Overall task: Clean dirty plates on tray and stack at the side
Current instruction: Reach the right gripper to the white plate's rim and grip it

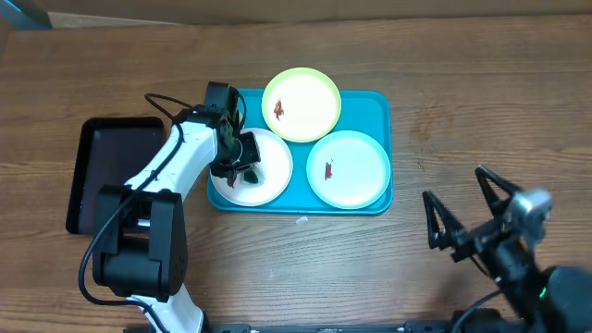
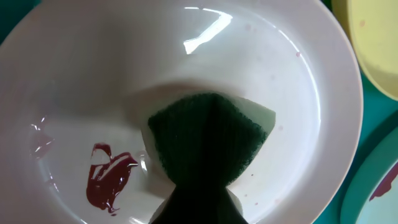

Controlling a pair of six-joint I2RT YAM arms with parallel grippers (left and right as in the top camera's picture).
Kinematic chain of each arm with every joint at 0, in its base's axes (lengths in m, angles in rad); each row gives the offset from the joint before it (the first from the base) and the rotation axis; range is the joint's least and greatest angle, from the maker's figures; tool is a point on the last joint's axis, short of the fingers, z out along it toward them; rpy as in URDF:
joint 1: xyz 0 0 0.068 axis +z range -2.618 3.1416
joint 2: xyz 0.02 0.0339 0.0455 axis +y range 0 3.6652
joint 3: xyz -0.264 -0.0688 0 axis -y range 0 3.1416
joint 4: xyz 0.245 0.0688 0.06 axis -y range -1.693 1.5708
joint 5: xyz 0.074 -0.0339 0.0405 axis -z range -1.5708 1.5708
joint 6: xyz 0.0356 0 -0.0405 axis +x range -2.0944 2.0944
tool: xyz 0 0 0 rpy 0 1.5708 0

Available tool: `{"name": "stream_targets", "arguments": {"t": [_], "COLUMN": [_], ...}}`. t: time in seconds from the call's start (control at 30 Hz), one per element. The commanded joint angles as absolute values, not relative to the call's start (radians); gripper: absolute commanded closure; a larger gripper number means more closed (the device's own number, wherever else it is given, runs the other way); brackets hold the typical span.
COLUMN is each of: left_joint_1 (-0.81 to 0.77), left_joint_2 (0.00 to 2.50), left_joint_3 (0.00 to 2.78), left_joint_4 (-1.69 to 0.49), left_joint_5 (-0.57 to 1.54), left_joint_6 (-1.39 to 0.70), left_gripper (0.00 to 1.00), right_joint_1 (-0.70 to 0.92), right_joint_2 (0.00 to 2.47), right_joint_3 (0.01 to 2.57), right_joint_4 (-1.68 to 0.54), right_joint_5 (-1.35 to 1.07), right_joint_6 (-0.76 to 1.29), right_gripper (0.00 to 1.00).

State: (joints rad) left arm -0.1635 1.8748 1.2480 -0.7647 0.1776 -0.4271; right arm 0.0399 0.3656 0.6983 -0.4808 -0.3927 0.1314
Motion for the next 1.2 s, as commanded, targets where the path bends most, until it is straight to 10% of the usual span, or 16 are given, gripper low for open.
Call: {"name": "stream_targets", "arguments": {"t": [0.0,0.37,0.6,1.17], "left_joint_1": [-0.164,-0.163,-0.146,-0.145], "left_joint_2": [1.879,1.879,1.879,1.879], "left_joint_3": [1.245,1.245,1.245,1.245], "left_joint_4": [-0.760,-0.751,-0.751,-0.768], "left_joint_5": [0.206,0.271,0.271,0.271], "left_joint_6": [-0.412,-0.378,-0.378,-0.377], "left_gripper": [0.96,0.96,0.96,0.96], "right_joint_1": [0.039,0.075,0.282,0.574], "right_joint_2": [0.668,1.422,1.634,2.003], "right_joint_3": [0.989,1.601,1.601,1.601], "right_joint_4": [-0.731,-1.190,-1.158,-0.784], "right_joint_5": [-0.428,-0.870,-0.329,-0.229], "right_joint_6": [0.070,0.004,0.194,0.266], "right_gripper": [0.00,0.05,0.50,0.52]}}
